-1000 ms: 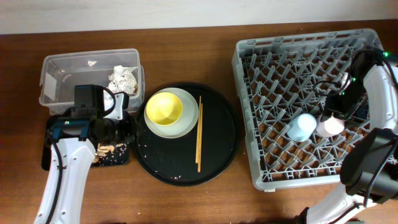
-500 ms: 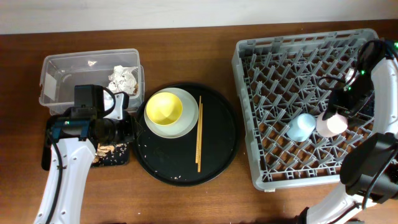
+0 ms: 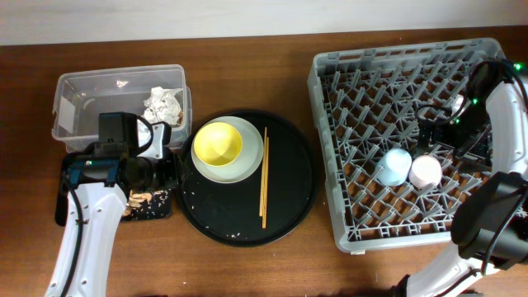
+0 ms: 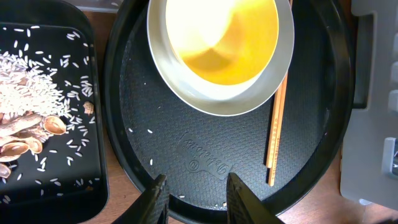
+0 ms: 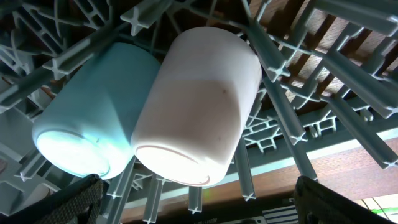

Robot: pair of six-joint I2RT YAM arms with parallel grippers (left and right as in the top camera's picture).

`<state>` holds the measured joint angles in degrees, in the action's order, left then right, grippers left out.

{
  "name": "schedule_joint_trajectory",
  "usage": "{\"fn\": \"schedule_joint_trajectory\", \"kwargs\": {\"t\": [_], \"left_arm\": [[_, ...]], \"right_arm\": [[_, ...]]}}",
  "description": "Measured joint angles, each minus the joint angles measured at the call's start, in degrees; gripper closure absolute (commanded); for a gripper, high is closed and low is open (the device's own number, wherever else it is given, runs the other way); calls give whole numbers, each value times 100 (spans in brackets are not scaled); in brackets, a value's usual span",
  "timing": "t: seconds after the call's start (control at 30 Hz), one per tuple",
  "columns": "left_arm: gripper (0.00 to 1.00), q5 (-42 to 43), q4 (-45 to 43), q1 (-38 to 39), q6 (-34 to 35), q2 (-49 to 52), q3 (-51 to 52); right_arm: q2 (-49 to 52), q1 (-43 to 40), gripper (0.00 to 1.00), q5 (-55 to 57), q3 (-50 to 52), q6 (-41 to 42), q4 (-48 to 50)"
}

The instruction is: Sort waste into correct bins and load items into the dishwasher rack

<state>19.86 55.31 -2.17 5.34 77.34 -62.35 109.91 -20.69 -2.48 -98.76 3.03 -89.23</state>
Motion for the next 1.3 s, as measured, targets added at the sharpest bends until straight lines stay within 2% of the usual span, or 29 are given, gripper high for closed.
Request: {"fn": "schedule_joint_trajectory", "kwargs": {"t": [0.13, 0.2, 0.3, 0.33, 0.37, 0.4, 0.7, 0.93, 1.1, 1.3], "left_arm": [[70, 0, 2, 0, -2, 0, 0], [70, 0, 2, 0, 0, 0, 0], [69, 0, 2, 0, -2, 0, 0], [70, 0, 2, 0, -2, 0, 0], [70, 0, 2, 0, 0, 0, 0], [70, 0, 2, 0, 0, 0, 0], [70, 0, 0, 0, 0, 0, 0], [70, 0, 2, 0, 0, 0, 0], [70, 0, 2, 0, -2, 0, 0], [69, -7, 2, 0, -2, 0, 0]], "right_arm": [[0, 0, 1, -31, 0, 0, -2], [0, 0, 12, -42, 0, -2, -2], [0, 0, 47, -44, 0, 15, 0], [0, 0, 62, -59, 0, -28, 0], [0, 0, 81, -85, 0, 26, -4], [0, 0, 85, -125, 0, 7, -4], [0, 0, 85, -129, 122, 15, 61], [0, 0, 84, 697, 203, 323, 243], [0, 0, 80, 1314, 214, 632, 249], [0, 0, 74, 1486, 214, 772, 92]]}}
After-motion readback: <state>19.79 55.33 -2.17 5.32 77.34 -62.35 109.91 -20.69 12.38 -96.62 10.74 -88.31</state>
